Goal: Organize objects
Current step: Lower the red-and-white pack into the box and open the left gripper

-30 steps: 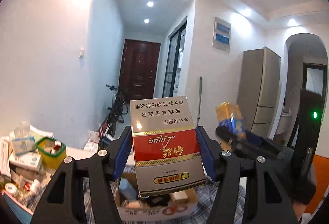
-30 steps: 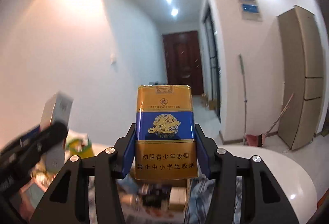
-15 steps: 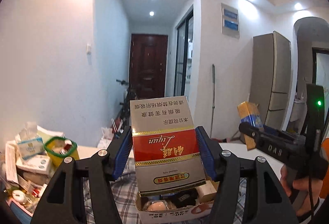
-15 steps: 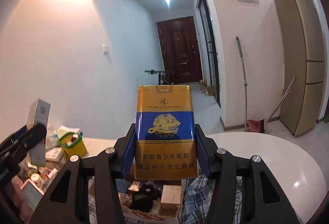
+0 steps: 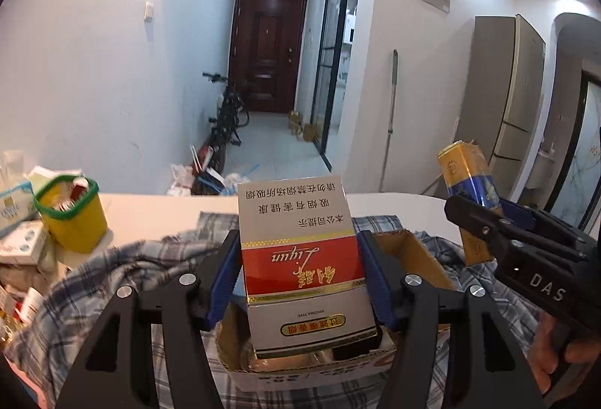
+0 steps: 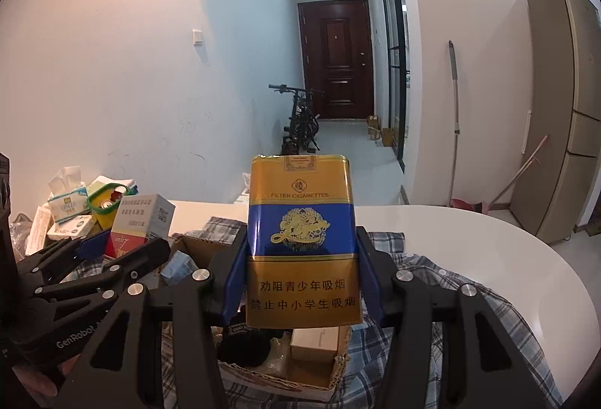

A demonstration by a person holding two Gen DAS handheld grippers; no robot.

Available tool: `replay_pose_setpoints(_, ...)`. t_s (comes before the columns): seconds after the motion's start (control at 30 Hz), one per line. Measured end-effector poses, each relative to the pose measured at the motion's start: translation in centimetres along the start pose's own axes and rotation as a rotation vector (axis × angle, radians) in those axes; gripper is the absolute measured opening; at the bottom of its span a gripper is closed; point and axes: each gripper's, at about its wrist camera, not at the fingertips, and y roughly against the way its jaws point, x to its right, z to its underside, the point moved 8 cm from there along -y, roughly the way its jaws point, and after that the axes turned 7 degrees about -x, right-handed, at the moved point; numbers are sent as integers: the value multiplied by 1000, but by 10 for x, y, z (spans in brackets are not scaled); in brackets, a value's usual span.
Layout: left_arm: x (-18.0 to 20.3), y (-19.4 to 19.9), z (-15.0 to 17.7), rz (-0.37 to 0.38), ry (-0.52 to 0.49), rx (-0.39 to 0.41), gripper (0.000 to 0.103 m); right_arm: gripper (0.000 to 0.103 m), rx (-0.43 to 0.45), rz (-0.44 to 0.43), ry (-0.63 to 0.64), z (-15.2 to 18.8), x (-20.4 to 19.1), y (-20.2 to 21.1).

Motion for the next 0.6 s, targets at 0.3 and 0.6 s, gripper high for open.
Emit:
replay_pose_setpoints(0.3,7,-4,10,25,-2,-24,63,51,-31,4,-24,8,10,-2)
replay_pose_setpoints(0.6,15,-8,14,-44,-49,-39,63,51,-16,74,17,8,11,0)
